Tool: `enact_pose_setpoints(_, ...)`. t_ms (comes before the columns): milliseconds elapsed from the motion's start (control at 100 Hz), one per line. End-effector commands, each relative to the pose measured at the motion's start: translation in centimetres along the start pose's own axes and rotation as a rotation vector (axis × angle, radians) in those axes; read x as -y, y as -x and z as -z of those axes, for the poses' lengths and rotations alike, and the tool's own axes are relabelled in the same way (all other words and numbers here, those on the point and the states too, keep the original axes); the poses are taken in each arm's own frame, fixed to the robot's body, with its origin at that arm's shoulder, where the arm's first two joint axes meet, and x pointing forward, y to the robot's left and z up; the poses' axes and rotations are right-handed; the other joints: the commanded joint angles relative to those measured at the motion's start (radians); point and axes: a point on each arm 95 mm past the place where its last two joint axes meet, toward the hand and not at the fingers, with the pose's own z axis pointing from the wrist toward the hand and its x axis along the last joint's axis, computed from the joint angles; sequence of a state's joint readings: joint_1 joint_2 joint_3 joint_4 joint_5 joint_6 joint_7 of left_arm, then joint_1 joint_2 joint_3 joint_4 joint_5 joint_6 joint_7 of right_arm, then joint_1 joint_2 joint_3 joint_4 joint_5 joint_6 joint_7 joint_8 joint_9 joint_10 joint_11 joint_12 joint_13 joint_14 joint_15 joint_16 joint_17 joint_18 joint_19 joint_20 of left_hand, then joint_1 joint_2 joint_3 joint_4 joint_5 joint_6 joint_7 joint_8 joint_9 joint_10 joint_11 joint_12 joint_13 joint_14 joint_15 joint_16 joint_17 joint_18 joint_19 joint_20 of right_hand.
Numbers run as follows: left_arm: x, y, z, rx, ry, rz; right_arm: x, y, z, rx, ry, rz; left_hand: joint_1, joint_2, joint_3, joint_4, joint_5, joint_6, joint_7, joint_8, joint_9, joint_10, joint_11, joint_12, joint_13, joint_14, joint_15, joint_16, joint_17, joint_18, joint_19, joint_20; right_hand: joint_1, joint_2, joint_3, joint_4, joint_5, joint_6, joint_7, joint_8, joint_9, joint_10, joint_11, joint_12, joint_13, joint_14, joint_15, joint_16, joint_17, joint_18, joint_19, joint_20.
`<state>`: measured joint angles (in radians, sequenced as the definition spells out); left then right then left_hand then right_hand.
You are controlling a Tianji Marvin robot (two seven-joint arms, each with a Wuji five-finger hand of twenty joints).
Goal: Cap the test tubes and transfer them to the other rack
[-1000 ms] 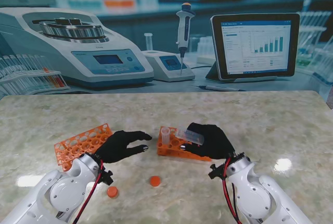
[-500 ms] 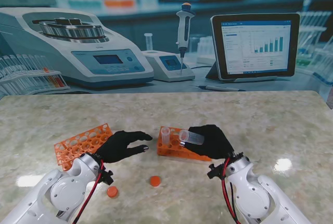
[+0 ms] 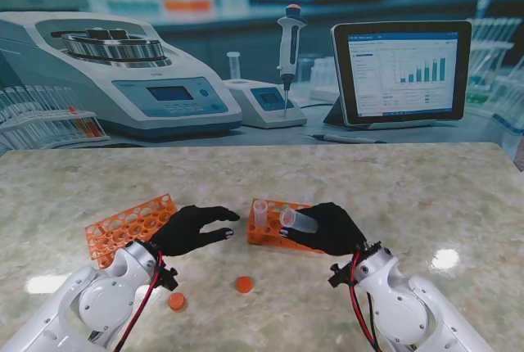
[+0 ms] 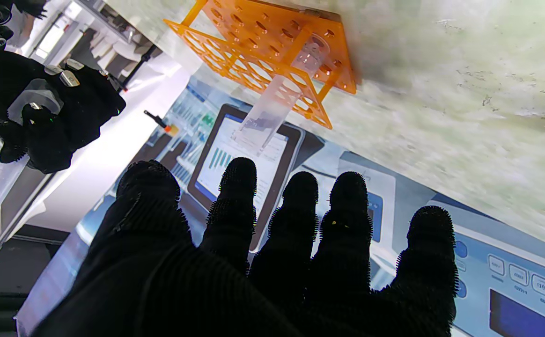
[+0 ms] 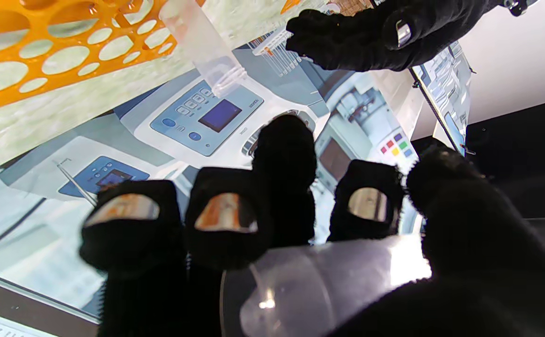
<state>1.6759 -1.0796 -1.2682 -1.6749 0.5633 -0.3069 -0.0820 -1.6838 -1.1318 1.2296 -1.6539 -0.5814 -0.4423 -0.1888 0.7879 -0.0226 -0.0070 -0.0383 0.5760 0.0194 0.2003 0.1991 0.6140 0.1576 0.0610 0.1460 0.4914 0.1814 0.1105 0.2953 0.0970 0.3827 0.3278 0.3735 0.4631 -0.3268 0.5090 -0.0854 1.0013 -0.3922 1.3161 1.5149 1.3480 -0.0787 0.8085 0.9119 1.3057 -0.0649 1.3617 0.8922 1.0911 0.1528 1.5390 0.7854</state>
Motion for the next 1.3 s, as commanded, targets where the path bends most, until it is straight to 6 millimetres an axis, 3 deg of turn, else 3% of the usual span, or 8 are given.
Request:
enact_pose_setpoints(0,-0.1,0.0,0.1,-0.002,0.009,-0.003,0.4,-0.1,0.3,0.005,-0.014,-0.004,-0.009,0.042,-0.019,0.017,0.02,-0.03,0.015,0.011,-0.003,-0.016,-0.001,-0.005,0.018,-0.004,0.003,0.01,-0.006,0.001,-0.002,-0.006,0.07,0.232,-0.013,0.004,0.066,-0.014,0.015,0.018,0.014,0.023,-0.008,0.002,0.013,-0.006,0.013,0.005,0.015,0.036,0.013,0.013)
enact_pose_setpoints(80,-0.1,0.0,0.1,-0.004,0.011,-0.005,0.5,-0.1,0.5,0.008,-0.028,0.004,-0.008,0.041,-0.019,0.017,0.019,-0.024,0.014,0.011,-0.003,-0.016,-0.001,-0.005,0.019,-0.004,0.003,0.01,-0.007,0.001,-0.002,-0.006,0.098,0.198,-0.024,0.015,0.061,0.028,0.001,-0.005,0.007,0.002,0.016,0.018,0.015,-0.058,0.038,0.017,0.028,-0.007,0.057,0.025)
enact_pose_setpoints(180,0.0,0.1,0.3,-0.005,0.014,-0.01,0.6,0.0,0.8,0.005,-0.021,0.015,-0.008,0.041,-0.018,0.017,0.019,-0.028,0.014,0.011,-0.004,-0.017,-0.001,-0.005,0.017,-0.007,0.002,0.01,-0.007,0.0,-0.002,-0.006,0.038,0.026,0.123,0.056,0.123,0.087,-0.014,-0.065,0.014,-0.032,0.044,0.021,0.017,-0.101,0.065,0.032,0.038,-0.061,0.099,0.02)
enact_pose_setpoints(290,0.0,-0.2,0.4,-0.009,0.016,-0.016,0.5,-0.1,1.1,0.002,-0.018,0.012,-0.009,0.041,-0.019,0.017,0.018,-0.028,0.014,0.011,-0.004,-0.017,-0.001,-0.005,0.017,-0.007,0.002,0.01,-0.007,0.001,-0.003,-0.006,0.018,-0.028,0.179,0.075,0.156,0.116,-0.006,-0.076,0.029,-0.044,0.08,0.035,0.019,-0.131,0.109,0.052,0.048,-0.077,0.14,0.034)
enact_pose_setpoints(660,-0.2,-0.4,0.6,-0.008,0.036,-0.027,0.8,-0.6,2.2,-0.012,-0.014,-0.012,0.013,0.031,-0.016,0.017,0.036,-0.014,0.029,0.021,0.038,-0.047,0.047,0.059,0.038,-0.007,0.026,0.033,0.005,0.002,0.021,0.01,0.017,-0.039,0.232,0.089,0.185,0.151,0.019,-0.113,0.081,-0.053,0.1,0.045,0.019,-0.182,0.176,0.087,0.067,-0.108,0.229,0.051)
enact_pose_setpoints(820,-0.6,-0.5,0.9,-0.012,0.052,-0.033,1.1,-0.8,2.7,-0.018,-0.016,-0.019,0.044,0.018,-0.017,0.016,0.058,0.006,0.089,0.098,0.058,-0.067,0.087,0.161,0.065,-0.011,0.059,0.088,0.024,0.0,0.097,0.058,0.01,-0.049,0.243,0.092,0.192,0.149,0.017,-0.123,0.087,-0.055,0.096,0.046,0.019,-0.181,0.177,0.089,0.068,-0.111,0.233,0.048)
enact_pose_setpoints(1000,-1.1,-0.6,1.3,-0.014,0.085,-0.073,1.3,-0.6,3.1,-0.005,-0.005,-0.033,0.09,-0.047,-0.009,0.022,0.001,0.011,0.162,0.224,0.054,-0.088,0.13,0.256,0.093,-0.027,0.109,0.167,0.066,-0.019,0.283,0.151,0.009,-0.053,0.249,0.092,0.193,0.151,0.017,-0.128,0.086,-0.055,0.091,0.045,0.019,-0.177,0.176,0.088,0.067,-0.111,0.233,0.045)
enact_pose_setpoints(1290,-1.9,-0.5,1.8,-0.009,0.133,-0.125,1.4,-0.2,3.2,0.013,-0.002,-0.042,0.152,-0.133,0.001,0.023,-0.033,0.014,0.163,0.237,0.027,-0.099,0.139,0.284,0.105,-0.05,0.155,0.243,0.121,-0.06,0.481,0.233,0.008,-0.065,0.255,0.092,0.197,0.161,0.018,-0.133,0.087,-0.053,0.089,0.046,0.019,-0.165,0.176,0.087,0.066,-0.106,0.231,0.041)
